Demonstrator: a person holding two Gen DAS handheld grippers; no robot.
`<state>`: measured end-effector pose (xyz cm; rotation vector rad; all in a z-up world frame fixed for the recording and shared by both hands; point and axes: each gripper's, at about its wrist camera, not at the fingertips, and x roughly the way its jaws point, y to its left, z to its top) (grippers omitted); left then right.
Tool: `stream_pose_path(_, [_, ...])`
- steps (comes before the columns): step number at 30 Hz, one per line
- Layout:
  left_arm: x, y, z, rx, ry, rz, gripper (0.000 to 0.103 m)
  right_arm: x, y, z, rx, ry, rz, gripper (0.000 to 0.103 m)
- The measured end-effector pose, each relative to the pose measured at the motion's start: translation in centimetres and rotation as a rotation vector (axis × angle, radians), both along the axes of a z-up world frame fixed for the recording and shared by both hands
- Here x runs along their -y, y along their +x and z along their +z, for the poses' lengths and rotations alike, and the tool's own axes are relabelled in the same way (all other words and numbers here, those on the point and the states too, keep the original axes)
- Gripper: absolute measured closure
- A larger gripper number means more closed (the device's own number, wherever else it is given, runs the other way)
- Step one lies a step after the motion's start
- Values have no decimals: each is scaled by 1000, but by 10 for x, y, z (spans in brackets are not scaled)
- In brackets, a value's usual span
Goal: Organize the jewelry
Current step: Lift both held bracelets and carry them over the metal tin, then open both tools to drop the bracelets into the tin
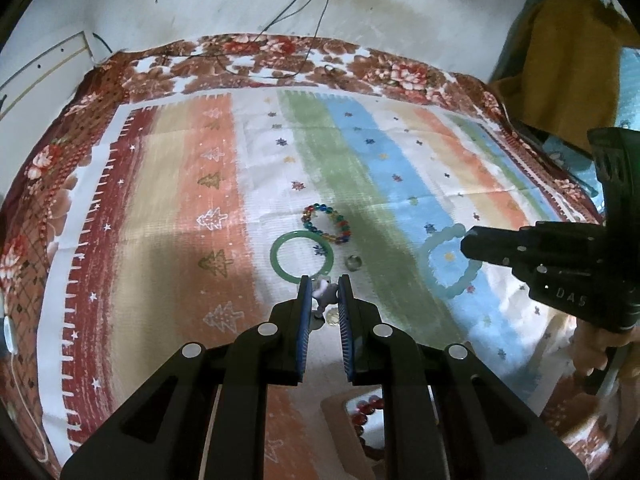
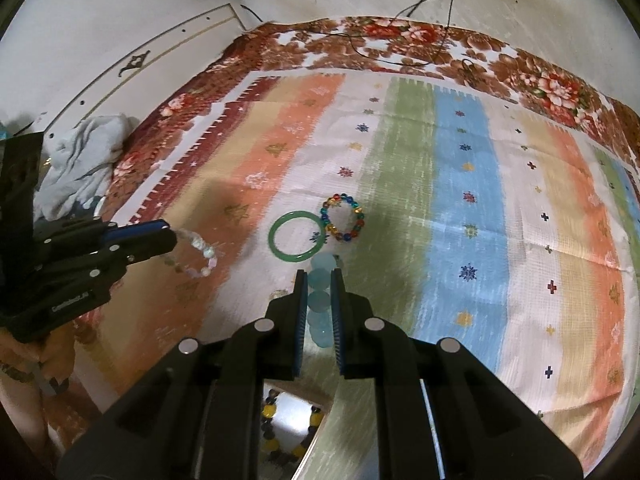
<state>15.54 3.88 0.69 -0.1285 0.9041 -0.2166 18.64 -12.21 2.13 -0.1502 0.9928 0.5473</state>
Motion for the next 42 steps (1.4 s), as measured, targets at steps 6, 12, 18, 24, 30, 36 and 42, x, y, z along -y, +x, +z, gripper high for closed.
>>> stream_pose_path(6, [3, -15, 8, 27, -21, -8, 90, 3, -20, 7, 15, 14, 22, 90])
stream_pose_path(12, [9, -28, 11, 39, -37, -13, 90, 7, -39, 13, 27, 32, 42, 90])
stream_pose_path(18, [18, -44, 12, 46, -53, -34, 90, 10, -58, 12, 25, 42, 63, 90])
stream_pose_path(24, [27, -58, 10, 46, -65, -52, 90, 15, -77, 11, 22, 50, 83, 90])
stream_pose_path(30, [37, -71, 4, 33, -67, -70, 90, 19, -89, 6, 11, 52, 91, 90])
stream_pose_path(36, [47, -77, -8, -15, -72, -107, 90, 22, -96, 4, 1, 59, 90, 90])
stream_pose_path(42, [48, -76, -14, -21, -15, -76, 72, 26, -94, 4, 19, 40, 63, 63])
